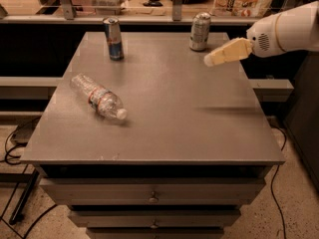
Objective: Pick 7up can
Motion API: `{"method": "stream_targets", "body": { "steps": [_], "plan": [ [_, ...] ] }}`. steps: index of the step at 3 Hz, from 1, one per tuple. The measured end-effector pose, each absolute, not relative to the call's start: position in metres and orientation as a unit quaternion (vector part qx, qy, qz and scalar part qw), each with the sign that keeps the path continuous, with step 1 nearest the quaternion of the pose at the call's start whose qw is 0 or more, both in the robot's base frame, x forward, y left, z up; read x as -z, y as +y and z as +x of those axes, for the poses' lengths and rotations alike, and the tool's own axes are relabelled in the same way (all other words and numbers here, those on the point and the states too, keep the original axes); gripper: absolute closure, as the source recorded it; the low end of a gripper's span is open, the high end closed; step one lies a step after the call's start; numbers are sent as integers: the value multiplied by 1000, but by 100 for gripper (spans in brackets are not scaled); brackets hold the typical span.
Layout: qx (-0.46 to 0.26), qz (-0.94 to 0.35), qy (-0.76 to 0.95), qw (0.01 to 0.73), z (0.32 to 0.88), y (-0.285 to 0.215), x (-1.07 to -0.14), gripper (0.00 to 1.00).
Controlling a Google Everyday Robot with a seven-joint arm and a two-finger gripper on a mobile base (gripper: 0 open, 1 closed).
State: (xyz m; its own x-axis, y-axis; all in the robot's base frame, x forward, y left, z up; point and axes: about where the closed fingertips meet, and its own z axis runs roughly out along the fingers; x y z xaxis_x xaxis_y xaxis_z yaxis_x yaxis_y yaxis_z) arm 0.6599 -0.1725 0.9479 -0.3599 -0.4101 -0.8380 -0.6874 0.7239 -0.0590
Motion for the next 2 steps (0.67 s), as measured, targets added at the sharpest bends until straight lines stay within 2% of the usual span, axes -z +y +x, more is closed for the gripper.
{"method": "stream_targets", "body": {
  "steps": [2],
  "plan": [
    [-165,-291,796,505,732,-157,-951,0]
  ]
}}
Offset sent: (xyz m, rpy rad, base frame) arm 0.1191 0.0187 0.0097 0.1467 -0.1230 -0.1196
